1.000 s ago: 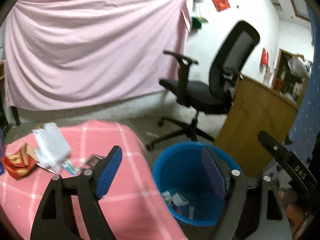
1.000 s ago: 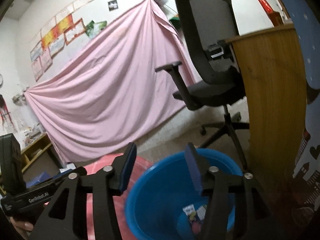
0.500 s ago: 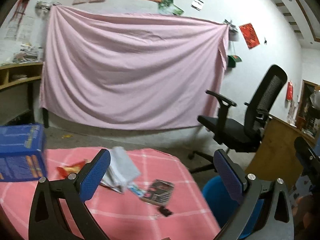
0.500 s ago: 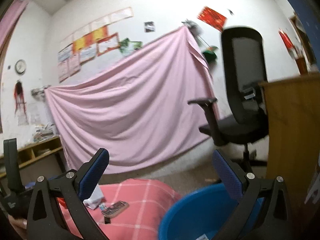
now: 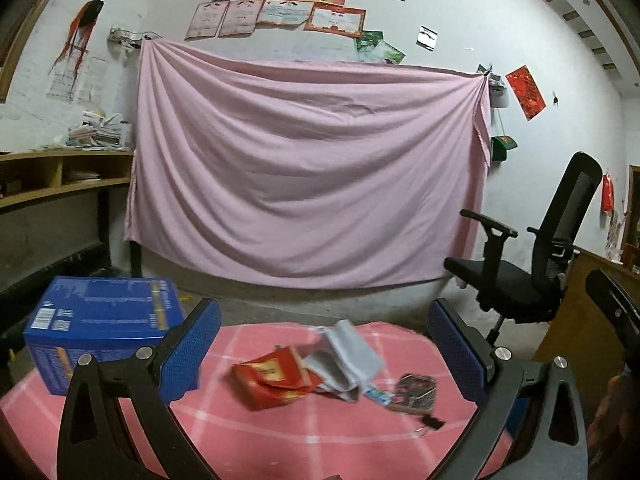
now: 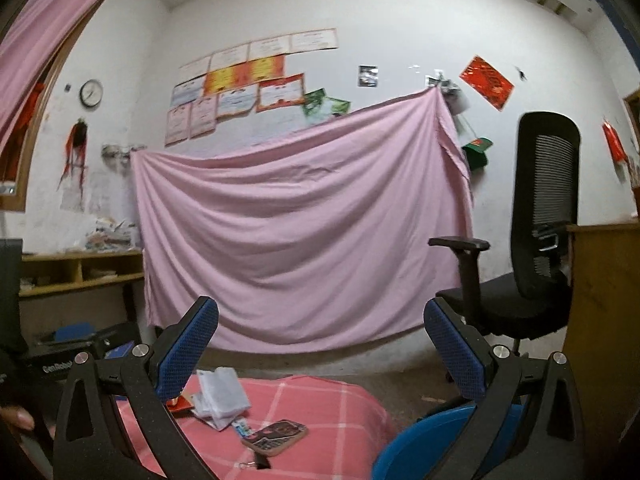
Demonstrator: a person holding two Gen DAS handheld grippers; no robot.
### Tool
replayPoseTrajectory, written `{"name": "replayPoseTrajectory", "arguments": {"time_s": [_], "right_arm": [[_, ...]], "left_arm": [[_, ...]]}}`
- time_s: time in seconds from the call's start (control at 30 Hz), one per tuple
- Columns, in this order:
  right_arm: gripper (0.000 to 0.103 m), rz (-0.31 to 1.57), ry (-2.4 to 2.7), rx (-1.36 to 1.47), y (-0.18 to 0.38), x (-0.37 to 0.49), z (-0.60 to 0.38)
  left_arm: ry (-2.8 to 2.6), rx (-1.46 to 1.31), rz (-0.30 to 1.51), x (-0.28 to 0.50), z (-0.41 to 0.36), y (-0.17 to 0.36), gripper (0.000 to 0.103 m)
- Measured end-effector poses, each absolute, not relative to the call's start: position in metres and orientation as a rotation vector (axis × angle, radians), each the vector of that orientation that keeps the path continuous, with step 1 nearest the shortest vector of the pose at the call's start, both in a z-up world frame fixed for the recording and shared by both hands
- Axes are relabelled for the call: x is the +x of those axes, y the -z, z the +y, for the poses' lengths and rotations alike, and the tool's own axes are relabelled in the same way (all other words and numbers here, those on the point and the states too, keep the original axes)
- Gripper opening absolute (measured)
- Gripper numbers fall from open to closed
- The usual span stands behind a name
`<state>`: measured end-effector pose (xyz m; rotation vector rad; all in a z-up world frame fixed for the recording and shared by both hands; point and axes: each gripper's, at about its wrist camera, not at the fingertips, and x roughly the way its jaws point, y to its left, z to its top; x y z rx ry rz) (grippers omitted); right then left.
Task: Collect trash
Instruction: 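Move both tools back over the table toward the red packet and clip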
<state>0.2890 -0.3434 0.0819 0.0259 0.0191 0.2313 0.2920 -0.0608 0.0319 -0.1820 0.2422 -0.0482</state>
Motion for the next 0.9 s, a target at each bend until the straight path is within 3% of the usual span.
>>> {"name": "replayPoseTrajectory", "arguments": {"time_s": [0.77, 0.9], "right_arm": [[0.103, 0.484, -0.291, -0.047, -0.031, 0.347, -0.294], [0.101, 0.600, -0.305, -0.041, -0.016, 0.358, -0.293]], "left_arm": [[0.023, -0.146, 0.584, 0.336, -0.039, 0.023, 0.100], [0.027, -0.168, 0.616, 0.344, -0.038, 0.025, 0.094]]}}
